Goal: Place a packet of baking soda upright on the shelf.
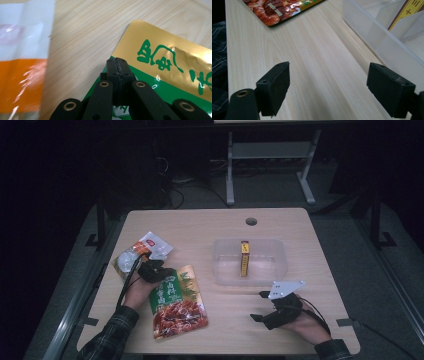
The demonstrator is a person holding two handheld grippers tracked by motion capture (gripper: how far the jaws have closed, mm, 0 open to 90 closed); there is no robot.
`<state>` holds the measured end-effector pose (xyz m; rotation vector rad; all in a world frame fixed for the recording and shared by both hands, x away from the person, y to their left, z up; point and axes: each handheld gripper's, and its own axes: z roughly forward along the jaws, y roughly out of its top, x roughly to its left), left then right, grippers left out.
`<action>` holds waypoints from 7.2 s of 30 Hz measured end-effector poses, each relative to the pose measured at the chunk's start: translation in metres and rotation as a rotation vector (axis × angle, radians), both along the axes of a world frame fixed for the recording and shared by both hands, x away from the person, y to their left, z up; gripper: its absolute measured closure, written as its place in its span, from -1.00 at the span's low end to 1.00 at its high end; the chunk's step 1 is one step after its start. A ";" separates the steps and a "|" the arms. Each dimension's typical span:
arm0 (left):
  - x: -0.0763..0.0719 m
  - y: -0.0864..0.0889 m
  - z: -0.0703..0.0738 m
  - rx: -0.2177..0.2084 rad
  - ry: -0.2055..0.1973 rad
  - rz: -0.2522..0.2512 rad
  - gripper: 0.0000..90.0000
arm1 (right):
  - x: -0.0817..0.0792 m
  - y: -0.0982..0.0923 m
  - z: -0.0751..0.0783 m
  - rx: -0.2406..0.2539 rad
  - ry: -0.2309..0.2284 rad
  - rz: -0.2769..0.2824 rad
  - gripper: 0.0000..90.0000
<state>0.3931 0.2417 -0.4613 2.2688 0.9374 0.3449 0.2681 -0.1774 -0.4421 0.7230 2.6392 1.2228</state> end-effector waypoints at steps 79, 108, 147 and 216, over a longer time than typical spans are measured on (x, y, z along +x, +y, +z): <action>-0.087 0.006 0.006 -0.074 0.123 -0.312 -0.51 | 0.000 0.001 0.000 -0.003 -0.007 0.011 -0.58; -0.095 -0.008 0.008 0.030 0.095 -0.397 0.62 | 0.001 0.000 0.001 0.001 -0.016 0.011 -0.57; -0.093 0.004 0.058 -0.318 -0.016 -0.236 0.99 | -0.002 0.009 0.005 0.102 0.036 0.023 -0.50; -0.101 -0.001 0.057 -0.407 -0.048 -0.177 0.11 | 0.039 0.050 0.056 0.333 0.106 0.199 0.99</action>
